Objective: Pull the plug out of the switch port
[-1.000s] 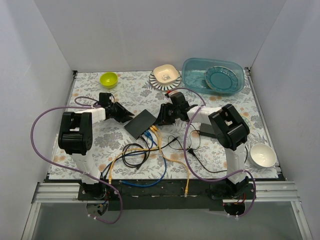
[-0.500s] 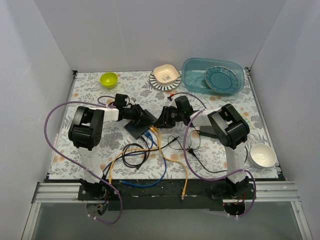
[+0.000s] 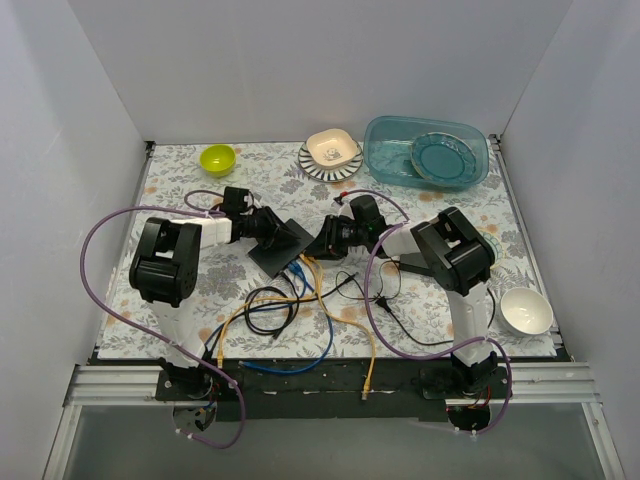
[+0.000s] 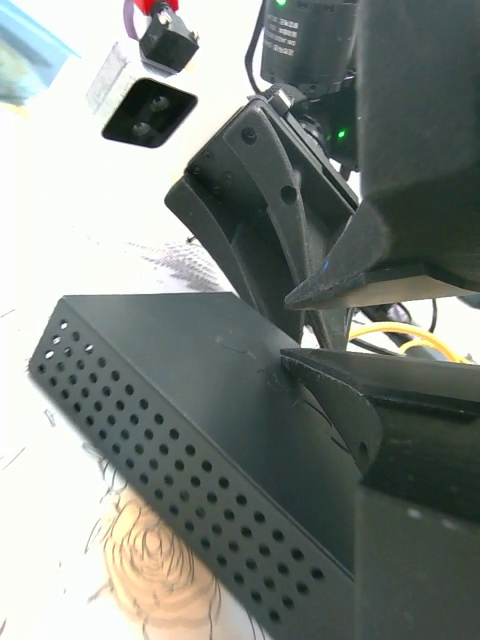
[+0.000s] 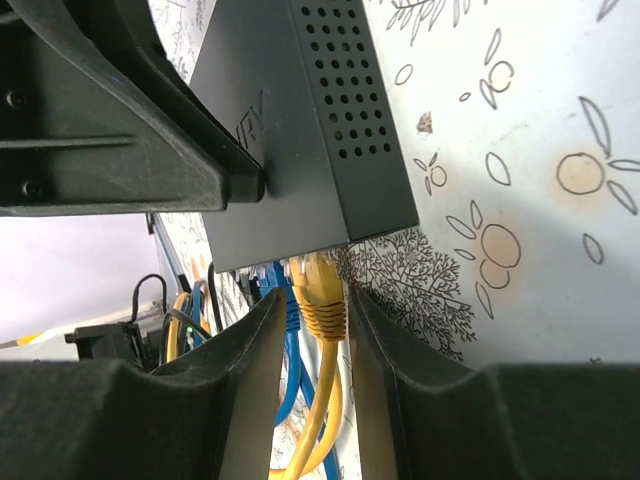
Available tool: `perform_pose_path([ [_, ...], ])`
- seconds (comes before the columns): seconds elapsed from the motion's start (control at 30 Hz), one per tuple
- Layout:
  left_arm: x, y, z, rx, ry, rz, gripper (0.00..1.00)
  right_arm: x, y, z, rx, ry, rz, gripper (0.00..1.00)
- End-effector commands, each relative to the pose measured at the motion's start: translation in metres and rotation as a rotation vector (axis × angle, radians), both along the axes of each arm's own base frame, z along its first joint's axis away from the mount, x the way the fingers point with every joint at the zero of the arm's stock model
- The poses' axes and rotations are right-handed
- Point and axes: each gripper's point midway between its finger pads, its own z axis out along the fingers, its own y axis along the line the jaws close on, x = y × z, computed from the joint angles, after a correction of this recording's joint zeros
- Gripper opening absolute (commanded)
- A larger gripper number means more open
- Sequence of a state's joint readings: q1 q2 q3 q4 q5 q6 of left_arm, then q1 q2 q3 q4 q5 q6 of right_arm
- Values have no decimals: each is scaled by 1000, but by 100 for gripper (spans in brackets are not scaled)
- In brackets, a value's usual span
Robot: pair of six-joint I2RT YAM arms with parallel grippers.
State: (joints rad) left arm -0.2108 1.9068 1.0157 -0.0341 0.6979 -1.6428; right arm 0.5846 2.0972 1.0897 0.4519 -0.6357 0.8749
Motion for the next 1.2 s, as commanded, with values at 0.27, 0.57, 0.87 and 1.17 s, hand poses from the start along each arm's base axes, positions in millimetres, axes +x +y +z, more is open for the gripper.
perform_pose_path([
  [0.27, -10, 36, -34, 186, 55, 105, 22, 21, 5, 4, 38, 42, -130, 39],
  [0.57, -14, 39, -39, 186, 62, 107, 22, 29, 11, 0, 54, 75, -144, 35],
  [0.87, -15, 39, -42, 154, 80, 107, 21, 9, 3, -15, 44, 101, -116, 32],
  [1.17, -16, 38, -44, 147, 84, 99, 22, -1, -5, -28, -2, 95, -74, 34],
])
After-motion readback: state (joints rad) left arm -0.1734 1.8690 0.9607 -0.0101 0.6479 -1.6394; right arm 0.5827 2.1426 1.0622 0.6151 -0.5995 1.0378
